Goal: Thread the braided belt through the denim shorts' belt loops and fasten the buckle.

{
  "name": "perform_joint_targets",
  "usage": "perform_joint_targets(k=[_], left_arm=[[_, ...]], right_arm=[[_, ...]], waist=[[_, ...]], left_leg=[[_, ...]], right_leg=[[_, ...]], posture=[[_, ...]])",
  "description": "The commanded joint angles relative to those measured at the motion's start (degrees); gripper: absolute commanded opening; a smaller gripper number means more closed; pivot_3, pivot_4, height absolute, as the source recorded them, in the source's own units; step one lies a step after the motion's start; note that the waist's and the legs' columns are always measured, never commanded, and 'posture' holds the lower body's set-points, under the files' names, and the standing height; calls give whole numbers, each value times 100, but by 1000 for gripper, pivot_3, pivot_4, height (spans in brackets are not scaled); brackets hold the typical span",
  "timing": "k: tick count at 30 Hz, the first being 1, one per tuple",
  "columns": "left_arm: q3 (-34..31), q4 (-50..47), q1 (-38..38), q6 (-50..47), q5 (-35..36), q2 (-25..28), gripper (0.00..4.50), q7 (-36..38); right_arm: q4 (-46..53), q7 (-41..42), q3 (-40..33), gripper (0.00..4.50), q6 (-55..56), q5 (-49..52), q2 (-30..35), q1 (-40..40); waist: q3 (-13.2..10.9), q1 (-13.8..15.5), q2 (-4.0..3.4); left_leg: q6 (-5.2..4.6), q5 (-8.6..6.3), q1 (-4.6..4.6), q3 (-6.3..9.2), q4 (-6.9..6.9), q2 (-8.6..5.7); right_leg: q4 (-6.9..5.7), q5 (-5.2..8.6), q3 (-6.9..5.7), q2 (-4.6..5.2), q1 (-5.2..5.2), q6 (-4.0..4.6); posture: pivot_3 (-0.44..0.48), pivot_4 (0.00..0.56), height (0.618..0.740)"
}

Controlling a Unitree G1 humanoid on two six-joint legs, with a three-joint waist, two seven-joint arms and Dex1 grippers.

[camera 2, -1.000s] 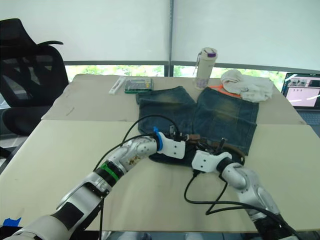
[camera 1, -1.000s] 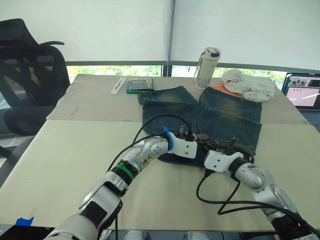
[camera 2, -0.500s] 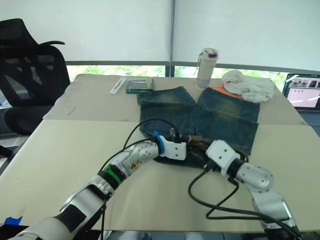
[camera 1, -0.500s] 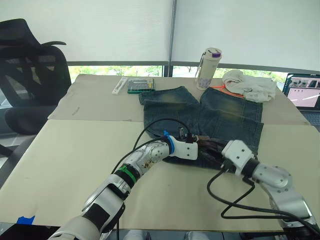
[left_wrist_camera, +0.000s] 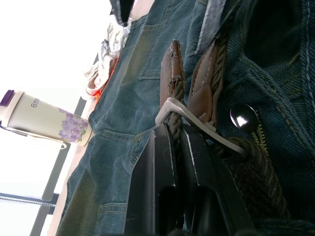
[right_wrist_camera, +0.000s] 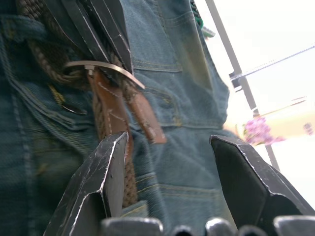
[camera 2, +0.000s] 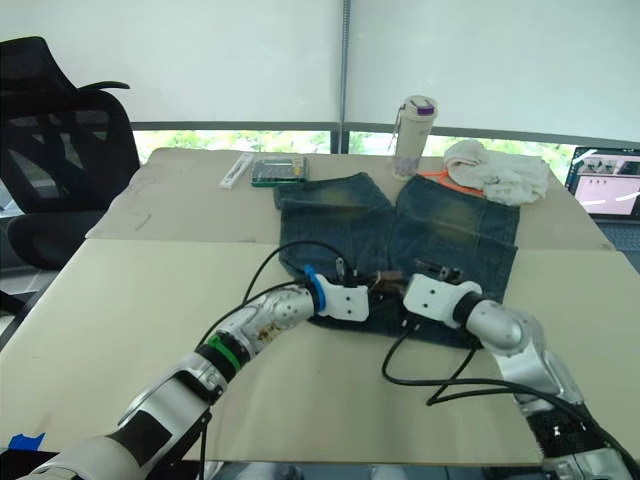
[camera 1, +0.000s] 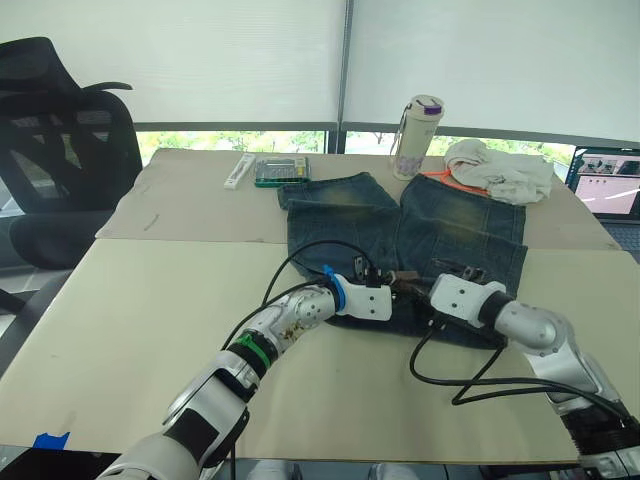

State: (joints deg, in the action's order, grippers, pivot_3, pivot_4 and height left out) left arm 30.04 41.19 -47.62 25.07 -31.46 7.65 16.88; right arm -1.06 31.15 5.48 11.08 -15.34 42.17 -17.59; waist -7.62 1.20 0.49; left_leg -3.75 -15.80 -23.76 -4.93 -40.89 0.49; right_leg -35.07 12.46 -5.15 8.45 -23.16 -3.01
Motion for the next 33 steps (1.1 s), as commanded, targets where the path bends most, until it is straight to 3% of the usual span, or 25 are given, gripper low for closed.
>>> perform_joint_targets(k=[1, 2, 3, 10, 12, 16, 25, 33], left_arm=[[-18, -162, 27, 73, 26, -16, 0, -38], [-13, -168, 30, 80, 25, -16, 0, -32], [-7, -172, 32, 85, 20, -16, 0, -30], [-33, -179, -11, 120, 66, 3, 0, 21], [-131, -210, 36, 110, 339, -9, 0, 292], [-253, -352, 99, 94, 401, 57, 1512, 204], [-604, -756, 655, 852, 551, 607, 4411, -288], [-552, -536, 1193, 819, 551, 886, 4469, 4]], right_arm=[[-70, -128, 32, 2975, 351, -156, 3, -187], [-117, -132, 77, 2975, 415, -198, -9, -233], [-156, -121, 109, 2447, 471, -221, -20, -261], [-272, -126, 159, 75, 547, -296, -15, -286], [-264, -121, 163, 27, 544, -320, -9, -279], [-260, -107, 121, 0, 581, -316, 45, -246], [-461, -133, -301, 0, 840, -234, 658, 189], [-648, -192, -620, 0, 1132, -205, 981, 522]], waist=[[0, 1, 0], [0, -1, 0], [0, -3, 0], [0, -5, 0], [0, -7, 0], [0, -17, 0], [0, -18, 0], [1, -24, -1]], left_leg=[[1, 0, 0, 0, 0, 0], [1, 1, 0, 0, 0, 0], [1, 1, 0, -1, 0, 0], [2, 1, 0, -1, 0, 0], [2, 1, 0, -1, 0, 0], [3, 2, 0, -1, 0, 10], [4, 2, 1, -1, 1, 11], [5, 3, 14, -2, 2, 14]], right_leg=[[0, 0, -1, 0, 0, 0], [0, 0, -1, 0, 0, 0], [0, 0, 0, 0, 0, 0], [0, 0, -1, 0, 1, 0], [0, 0, -1, 0, 1, 0], [0, 0, -1, 0, 0, 0], [1, 0, -1, 0, 1, 0], [2, 0, -1, 0, 11, 0]], posture=[[0, 150, 737], [0, 150, 737], [0, 150, 737], [0, 150, 737], [0, 150, 737], [0, 150, 737], [0, 150, 737], [0, 150, 737]])
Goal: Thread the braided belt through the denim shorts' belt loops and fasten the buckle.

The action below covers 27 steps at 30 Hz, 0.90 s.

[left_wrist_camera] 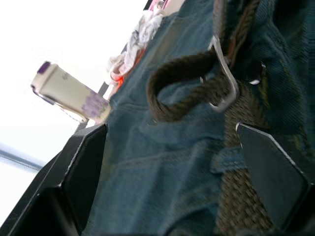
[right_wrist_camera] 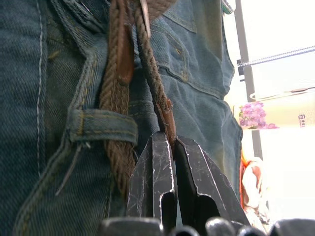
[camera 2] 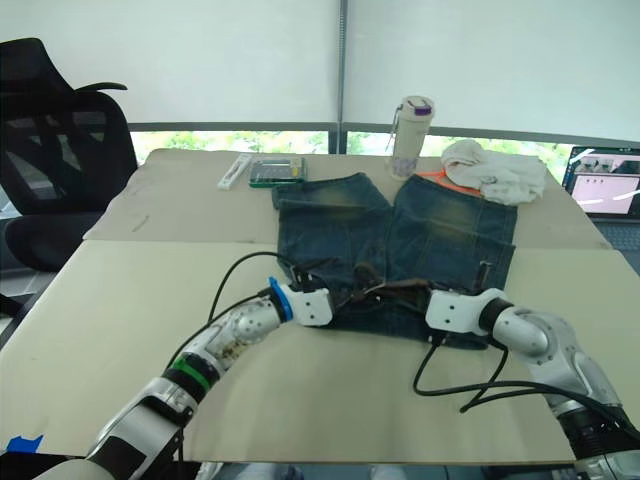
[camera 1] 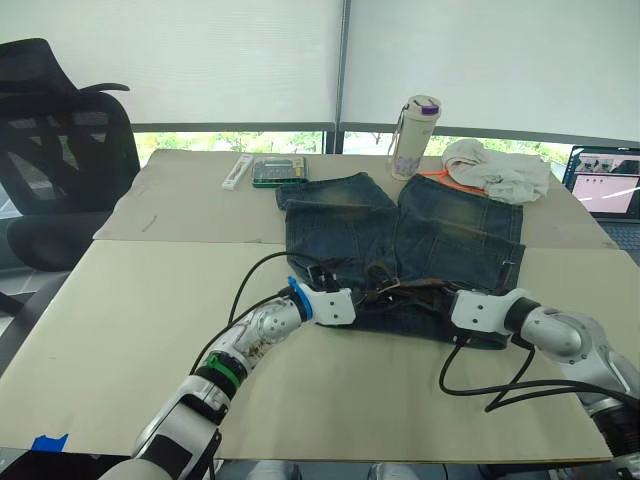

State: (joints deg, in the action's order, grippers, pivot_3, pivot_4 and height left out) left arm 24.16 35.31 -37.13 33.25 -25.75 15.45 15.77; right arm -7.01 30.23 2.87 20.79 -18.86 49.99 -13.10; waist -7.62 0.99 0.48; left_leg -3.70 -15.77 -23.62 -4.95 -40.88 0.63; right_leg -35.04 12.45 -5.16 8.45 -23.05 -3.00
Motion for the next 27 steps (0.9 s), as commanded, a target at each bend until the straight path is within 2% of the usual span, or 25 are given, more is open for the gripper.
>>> perform_joint_targets(k=[1, 14, 18, 22, 24, 25, 27], left_arm=[[39, 81, 171, -31, -14, 114, 4469, 146], [-10, 67, 306, -238, 10, 152, 4469, 267], [-26, 80, 314, -238, 19, 176, 4469, 276], [-78, 64, 334, -212, 109, 187, 4469, 278], [-185, -70, 391, -157, 379, 174, 4500, 408], [-260, -169, 433, -156, 563, 163, 4500, 509], [-462, -453, 555, -233, 1096, 131, 4500, 826]], right_arm=[[-102, -116, -397, 0, 202, 143, 249, 113], [-1472, -542, -1345, 0, 844, 317, 1233, 594], [-1523, -520, -1445, 0, 847, 530, 1234, 700], [-1118, -152, -1525, 0, 642, 1245, 941, 845], [-903, 229, -1548, 788, 460, 1713, 857, 971], [-795, 432, -1583, 994, 312, 1971, 814, 1047], [-581, 784, -1703, 1679, -34, 2509, 706, 1180]], waist=[[0, -2, 0], [0, 1, 0], [0, 42, 0], [0, 53, 0], [0, 50, 0], [0, 44, 0], [0, 16, 0]], left_leg=[[0, 0, 4, -1, 1, 0], [-9, -8, 70, -3, 14, 8], [-13, -10, 69, -2, 12, 6], [-16, -11, 70, -1, 11, 7], [-17, -13, 69, 0, 12, 8], [-18, -13, 70, 0, 12, 8], [-20, -15, 70, 0, 12, 13]], right_leg=[[1, 0, 1, 0, 2, 0], [14, 1, 3, 2, 67, 0], [16, 1, 4, 8, 71, 0], [17, 1, 4, 10, 72, 0], [16, 1, 4, 10, 72, 0], [16, 1, 5, 10, 72, 0], [17, 1, 6, 10, 72, 1]], posture=[[0, 150, 737], [0, 150, 737], [0, 150, 737], [0, 150, 737], [0, 150, 737], [0, 150, 737], [0, 150, 737]])
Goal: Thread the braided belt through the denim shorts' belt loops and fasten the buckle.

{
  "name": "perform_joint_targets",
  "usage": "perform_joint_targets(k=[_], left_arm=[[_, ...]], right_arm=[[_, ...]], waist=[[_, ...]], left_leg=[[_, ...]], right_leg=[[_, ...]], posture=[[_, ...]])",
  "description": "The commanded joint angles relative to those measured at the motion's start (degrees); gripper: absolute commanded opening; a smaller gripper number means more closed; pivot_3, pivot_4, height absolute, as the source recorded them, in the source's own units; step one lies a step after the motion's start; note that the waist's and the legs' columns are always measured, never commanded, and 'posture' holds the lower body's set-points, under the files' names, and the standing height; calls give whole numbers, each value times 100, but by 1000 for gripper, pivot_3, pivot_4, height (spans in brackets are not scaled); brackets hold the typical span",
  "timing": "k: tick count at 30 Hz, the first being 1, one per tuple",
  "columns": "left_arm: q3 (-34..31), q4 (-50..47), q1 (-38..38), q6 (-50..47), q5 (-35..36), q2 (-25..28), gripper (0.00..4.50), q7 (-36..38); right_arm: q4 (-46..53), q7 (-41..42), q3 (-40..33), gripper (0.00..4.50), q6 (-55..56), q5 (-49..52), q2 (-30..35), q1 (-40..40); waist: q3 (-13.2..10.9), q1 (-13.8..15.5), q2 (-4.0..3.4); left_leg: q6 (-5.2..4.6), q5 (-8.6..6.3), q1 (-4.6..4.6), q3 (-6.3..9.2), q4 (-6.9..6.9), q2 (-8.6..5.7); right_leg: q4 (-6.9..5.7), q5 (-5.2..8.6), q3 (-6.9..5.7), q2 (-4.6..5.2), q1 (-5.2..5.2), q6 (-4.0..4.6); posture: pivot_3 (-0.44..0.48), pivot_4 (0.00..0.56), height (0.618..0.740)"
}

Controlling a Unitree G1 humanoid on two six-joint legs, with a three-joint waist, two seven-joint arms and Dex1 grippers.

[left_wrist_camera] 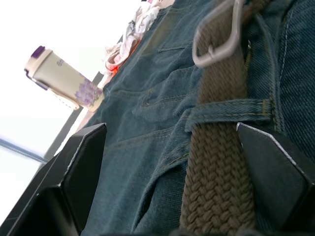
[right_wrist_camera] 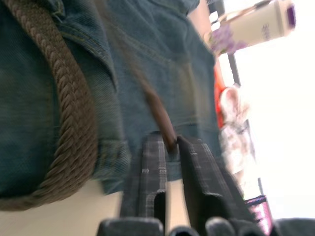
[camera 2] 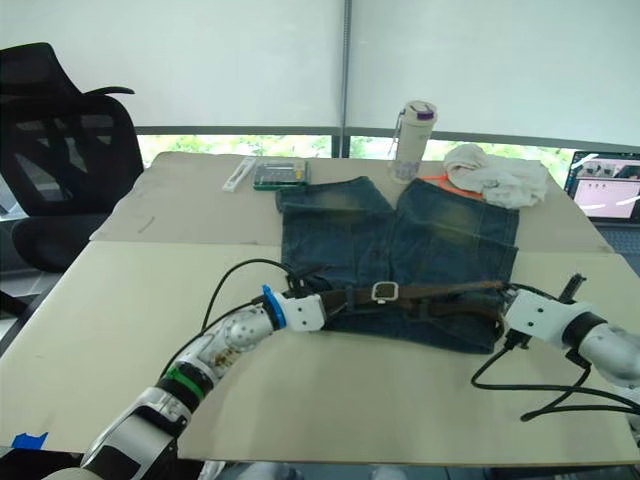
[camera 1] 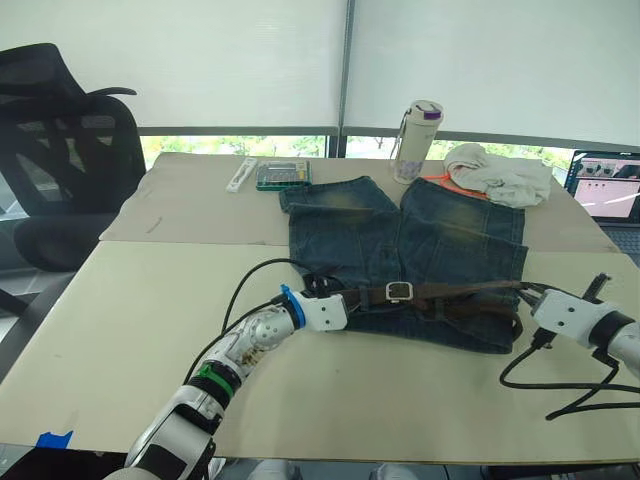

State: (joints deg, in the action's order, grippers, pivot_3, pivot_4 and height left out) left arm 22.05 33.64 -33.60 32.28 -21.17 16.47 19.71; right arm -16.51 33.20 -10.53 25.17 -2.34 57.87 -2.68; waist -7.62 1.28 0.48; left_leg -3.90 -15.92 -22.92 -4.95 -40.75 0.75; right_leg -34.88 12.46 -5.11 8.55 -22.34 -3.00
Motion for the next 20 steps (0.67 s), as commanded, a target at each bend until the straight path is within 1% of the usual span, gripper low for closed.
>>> perform_joint_targets(k=[1, 3, 4, 6, 8, 9, 10, 13, 17, 20], left_arm=[[-400, -647, 374, -357, 1192, 38, 4500, 804], [-643, -1445, 745, -983, 2176, 151, 4500, 1505], [-737, -1831, 931, -1380, 2524, 260, 4500, 1789], [-907, -2490, 1248, -2079, 2965, 545, 4500, 2152], [-1144, -3123, 1596, -2777, 3336, 907, 4500, 2355], [-1302, -3443, 1818, -3124, 3556, 1102, 4500, 2442], [-1448, -3721, 2043, -3440, 3760, 1281, 4500, 2521], [-1635, -4144, 2379, -3960, 3982, 1523, 4500, 2591], [-1831, -4363, 2937, -4180, 3961, 1842, 4500, 2721], [-1810, -4314, 3018, -4004, 3805, 1887, 4500, 2744]], right_arm=[[470, 677, -482, 2060, -789, 1212, -147, 235], [643, 1167, -678, 2721, -1311, 1807, -184, 492], [704, 1393, -789, 3144, -1447, 2078, -225, 594], [752, 1766, -1032, 3783, -1694, 2610, -349, 709], [765, 2290, -1284, 4446, -2133, 3175, -414, 915], [737, 2547, -1414, 4446, -2332, 3407, -439, 1047], [686, 2722, -1546, 4446, -2531, 3620, -483, 1131], [566, 2945, -1762, 4446, -2816, 3835, -553, 1166], [-8, 3279, -1911, 4446, -2603, 3618, -535, 1197], [-186, 3371, -1938, 4446, -2546, 3478, -521, 1197]], waist=[[0, -28, 0], [-1, -52, -2], [-1, -54, -3], [-2, -59, -5], [-3, -58, -7], [-4, -51, -11], [-4, -49, -14], [-6, -40, -20], [-8, -28, -29], [-10, -24, -36]], left_leg=[[0, 0, -1, 1, 1, 1], [0, -1, -4, 1, 3, 7], [1, -2, -6, 1, 5, 7], [2, -2, -7, 2, 4, 8], [-6, -7, -3, 2, 4, 8], [-37, -26, -3, 4, 4, 8], [-40, -30, 1, 6, 4, 8], [-44, -47, 4, 6, 3, 9], [-44, -52, 4, 4, 1, 5], [-37, -55, 2, 2, 2, 6]], right_leg=[[-1, 0, 0, 0, -1, 0], [-3, 0, 1, 1, -6, 1], [-4, 0, 2, 3, -9, 2], [-2, 0, 3, 4, -11, 3], [-3, 0, 4, 3, -9, 4], [-4, 1, 4, 3, -8, 5], [-3, 1, 4, 4, -4, 5], [-1, 2, 8, 5, -2, 5], [-1, 2, 8, 6, -3, 5], [-2, 7, 9, 2, -7, 7]], posture=[[0, 150, 737], [0, 150, 737], [0, 150, 737], [0, 150, 737], [0, 150, 737], [0, 150, 737], [0, 150, 737], [0, 150, 737], [0, 150, 737], [0, 150, 737]])
